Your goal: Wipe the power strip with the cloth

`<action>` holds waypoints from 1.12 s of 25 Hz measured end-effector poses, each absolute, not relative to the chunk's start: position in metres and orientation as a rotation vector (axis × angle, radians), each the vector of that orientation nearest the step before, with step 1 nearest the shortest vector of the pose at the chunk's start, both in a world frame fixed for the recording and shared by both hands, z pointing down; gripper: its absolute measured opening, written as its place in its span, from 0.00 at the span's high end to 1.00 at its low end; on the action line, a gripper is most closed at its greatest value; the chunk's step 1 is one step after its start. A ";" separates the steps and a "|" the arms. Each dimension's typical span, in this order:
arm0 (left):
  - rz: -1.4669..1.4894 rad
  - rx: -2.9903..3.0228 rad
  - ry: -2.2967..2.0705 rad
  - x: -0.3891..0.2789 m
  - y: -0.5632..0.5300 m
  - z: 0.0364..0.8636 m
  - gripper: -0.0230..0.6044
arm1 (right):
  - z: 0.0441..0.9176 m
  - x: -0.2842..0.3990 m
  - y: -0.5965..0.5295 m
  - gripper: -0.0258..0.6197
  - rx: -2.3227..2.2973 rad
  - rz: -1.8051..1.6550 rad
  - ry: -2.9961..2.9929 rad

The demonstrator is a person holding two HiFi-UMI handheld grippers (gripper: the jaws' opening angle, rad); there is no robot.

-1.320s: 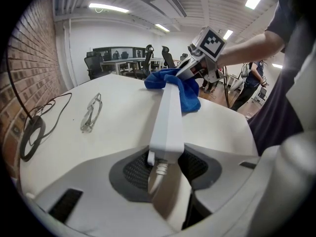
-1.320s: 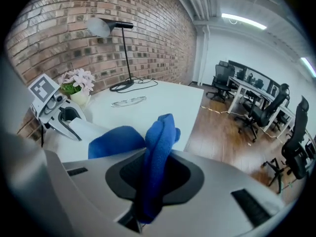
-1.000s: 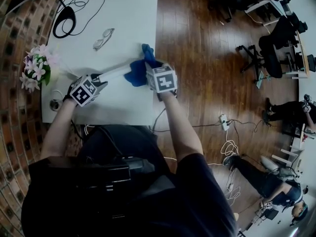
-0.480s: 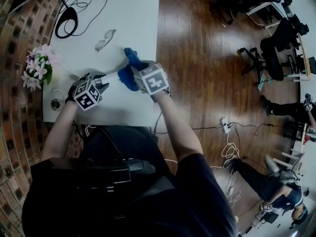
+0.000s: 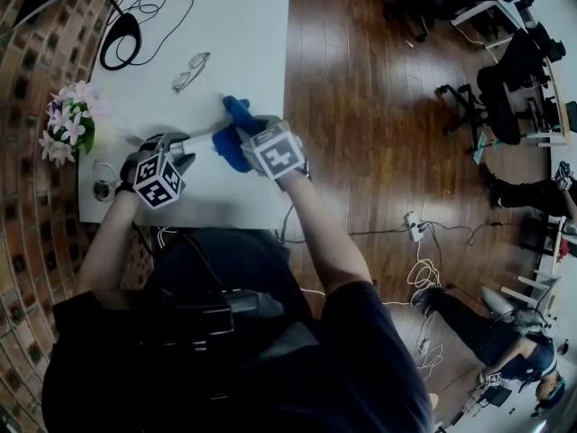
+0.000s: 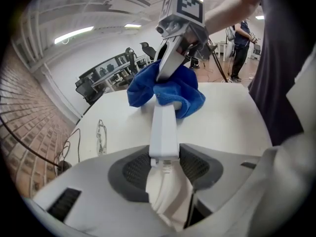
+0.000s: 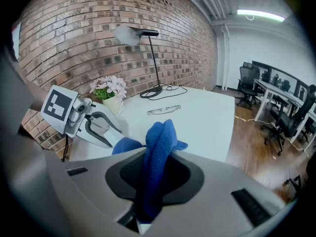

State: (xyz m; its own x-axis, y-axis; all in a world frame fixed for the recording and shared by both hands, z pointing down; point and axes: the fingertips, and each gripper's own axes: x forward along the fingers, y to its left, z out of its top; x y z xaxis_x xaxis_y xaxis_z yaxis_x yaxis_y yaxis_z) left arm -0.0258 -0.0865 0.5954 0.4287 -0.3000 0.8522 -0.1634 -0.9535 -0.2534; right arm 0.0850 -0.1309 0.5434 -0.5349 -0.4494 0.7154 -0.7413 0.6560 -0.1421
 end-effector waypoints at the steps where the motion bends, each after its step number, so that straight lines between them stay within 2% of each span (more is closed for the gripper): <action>1: -1.562 -2.528 0.414 -0.026 -0.085 0.592 0.65 | 0.542 0.085 -0.129 0.86 0.914 0.557 -2.222; 15: -1.530 -2.730 0.425 -0.016 -0.083 0.565 0.65 | 0.543 0.087 -0.124 0.86 0.917 0.513 -2.262; 17: -1.493 -2.826 0.458 -0.017 -0.081 0.556 0.71 | 0.544 0.086 -0.124 0.86 0.917 0.508 -2.261; 19: -1.429 -2.936 0.546 -0.023 -0.083 0.550 0.72 | 0.544 0.086 -0.124 0.86 0.917 0.501 -2.264; 20: -1.393 -2.975 0.611 -0.028 -0.086 0.550 0.79 | 0.545 0.086 -0.124 0.86 0.919 0.500 -2.266; 21: -1.361 -3.004 0.682 -0.034 -0.091 0.549 0.91 | 0.544 0.086 -0.123 0.86 0.922 0.499 -2.268; 23: -1.325 -3.034 0.820 -0.045 -0.098 0.547 0.94 | 0.544 0.087 -0.123 0.86 0.928 0.497 -2.268; 28: -1.308 -2.995 0.960 -0.057 -0.108 0.546 0.94 | 0.543 0.088 -0.124 0.86 0.935 0.500 -2.262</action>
State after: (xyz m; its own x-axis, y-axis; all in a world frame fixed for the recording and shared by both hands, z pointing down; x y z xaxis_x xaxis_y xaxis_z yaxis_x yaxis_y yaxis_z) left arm -0.0571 -0.1083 0.5456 0.5543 -0.3866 0.7371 -0.5873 -0.8092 0.0173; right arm 0.0881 -0.1243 0.5434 -0.5481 -0.4899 0.6779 -0.7298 0.6761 -0.1015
